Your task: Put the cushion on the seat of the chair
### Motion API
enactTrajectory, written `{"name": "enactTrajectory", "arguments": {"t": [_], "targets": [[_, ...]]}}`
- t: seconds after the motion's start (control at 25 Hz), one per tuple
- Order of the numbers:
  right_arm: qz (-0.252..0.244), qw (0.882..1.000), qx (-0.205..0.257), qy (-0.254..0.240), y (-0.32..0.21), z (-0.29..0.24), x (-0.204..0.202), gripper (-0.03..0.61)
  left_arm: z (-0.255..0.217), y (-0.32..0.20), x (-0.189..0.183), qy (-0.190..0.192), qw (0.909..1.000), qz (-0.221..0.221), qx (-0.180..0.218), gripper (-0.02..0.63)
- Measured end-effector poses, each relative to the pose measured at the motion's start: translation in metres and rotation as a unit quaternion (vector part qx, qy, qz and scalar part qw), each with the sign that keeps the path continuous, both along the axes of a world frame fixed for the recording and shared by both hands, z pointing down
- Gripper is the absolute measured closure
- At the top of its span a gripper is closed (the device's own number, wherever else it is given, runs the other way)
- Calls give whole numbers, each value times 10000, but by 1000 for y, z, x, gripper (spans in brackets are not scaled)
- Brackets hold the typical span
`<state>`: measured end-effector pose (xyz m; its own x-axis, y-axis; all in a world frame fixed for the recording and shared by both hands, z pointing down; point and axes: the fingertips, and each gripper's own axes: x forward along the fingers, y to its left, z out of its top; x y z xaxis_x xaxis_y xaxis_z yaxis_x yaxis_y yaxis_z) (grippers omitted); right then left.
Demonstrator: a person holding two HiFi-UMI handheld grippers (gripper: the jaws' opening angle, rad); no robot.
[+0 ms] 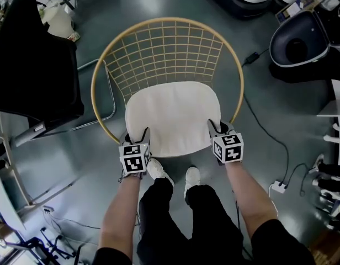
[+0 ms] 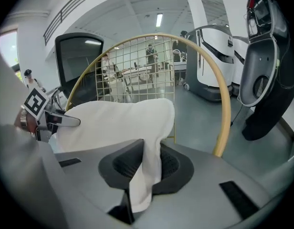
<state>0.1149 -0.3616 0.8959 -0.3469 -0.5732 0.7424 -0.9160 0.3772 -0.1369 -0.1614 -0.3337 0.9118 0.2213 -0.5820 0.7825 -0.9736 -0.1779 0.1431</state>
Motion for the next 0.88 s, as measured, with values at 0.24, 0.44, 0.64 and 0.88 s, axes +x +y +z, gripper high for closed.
{"name": "enactTrajectory", "arguments": {"t": [0.24, 0.44, 0.64, 0.88], "targets": [[347, 9993, -169, -13, -2, 14, 8, 514, 7, 5, -15, -445, 9989, -123, -128, 341], [122, 9996, -232, -71, -1, 15, 8, 508, -2, 9, -16, -465, 9988, -140, 91, 339], [-249, 9990, -316, 206, 1, 17, 1, 464, -12, 14, 2, -231, 9996, -7, 189, 341], [-317, 9960, 15, 830, -1, 4, 4, 403, -37, 22, 23, 54, 9991, 202, 367, 377]]}}
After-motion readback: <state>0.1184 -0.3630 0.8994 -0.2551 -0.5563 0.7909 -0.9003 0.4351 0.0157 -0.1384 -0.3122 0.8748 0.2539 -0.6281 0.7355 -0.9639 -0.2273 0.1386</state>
